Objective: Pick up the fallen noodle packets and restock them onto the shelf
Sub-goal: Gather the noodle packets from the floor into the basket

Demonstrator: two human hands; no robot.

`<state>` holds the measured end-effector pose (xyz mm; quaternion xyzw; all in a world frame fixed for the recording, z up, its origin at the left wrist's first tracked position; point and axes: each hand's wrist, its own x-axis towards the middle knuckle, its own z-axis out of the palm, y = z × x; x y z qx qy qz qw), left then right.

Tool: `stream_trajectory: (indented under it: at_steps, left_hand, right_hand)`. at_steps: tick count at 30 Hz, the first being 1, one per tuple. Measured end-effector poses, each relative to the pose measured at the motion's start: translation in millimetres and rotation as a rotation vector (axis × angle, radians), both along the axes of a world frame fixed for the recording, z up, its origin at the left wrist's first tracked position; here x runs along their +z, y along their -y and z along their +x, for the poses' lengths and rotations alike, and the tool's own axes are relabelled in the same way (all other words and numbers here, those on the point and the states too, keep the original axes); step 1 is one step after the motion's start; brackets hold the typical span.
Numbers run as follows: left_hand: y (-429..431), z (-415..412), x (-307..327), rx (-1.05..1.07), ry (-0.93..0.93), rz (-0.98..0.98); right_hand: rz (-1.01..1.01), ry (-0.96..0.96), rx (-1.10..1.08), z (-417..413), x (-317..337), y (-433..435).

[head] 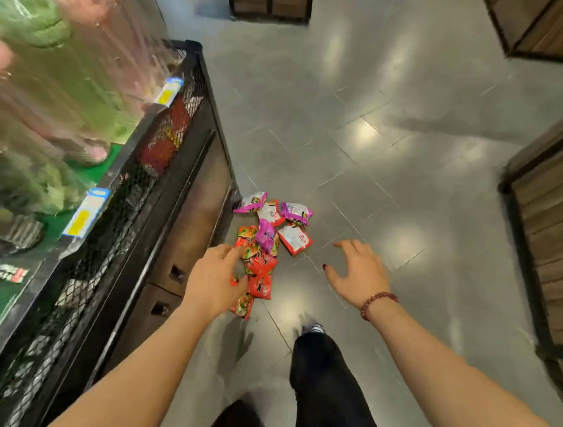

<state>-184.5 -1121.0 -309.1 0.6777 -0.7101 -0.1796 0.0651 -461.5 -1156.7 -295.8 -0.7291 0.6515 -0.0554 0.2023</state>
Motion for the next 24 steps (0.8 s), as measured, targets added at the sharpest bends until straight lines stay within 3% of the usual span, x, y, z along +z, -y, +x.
stream_trajectory:
  at_steps: [18,24]
  left_hand:
    - [280.2,-33.4,-27.1,0.289,0.000,0.127]
    - [324.8,-44.7,-38.5,0.548,-0.046,0.169]
  right_hand:
    - [0.105,-0.017,0.225,-20.4,-27.7,362.3]
    - [0.207,-0.012,0.422,-8.5,-47.2,454.1]
